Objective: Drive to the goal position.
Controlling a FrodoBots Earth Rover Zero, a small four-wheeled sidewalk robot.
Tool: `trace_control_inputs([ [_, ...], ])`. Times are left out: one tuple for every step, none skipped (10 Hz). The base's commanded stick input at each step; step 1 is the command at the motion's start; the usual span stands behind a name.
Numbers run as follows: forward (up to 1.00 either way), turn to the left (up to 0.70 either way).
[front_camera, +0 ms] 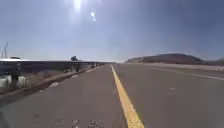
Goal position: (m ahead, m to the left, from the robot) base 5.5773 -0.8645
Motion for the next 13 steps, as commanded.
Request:
trace_control_inputs([
  [0.85,0.0],
  [0.85,0.0],
  [0.85,0.0],
  [0.85,0.0],
  [0.85,0.0],
  [0.85,0.0],
  [0.85,0.0],
  [0.85,0.0],
  [0.85,0.0],
  [0.85,0.0],
  [0.85,0.0],
  [0.85,0.0],
  [0.85,0.0],
])
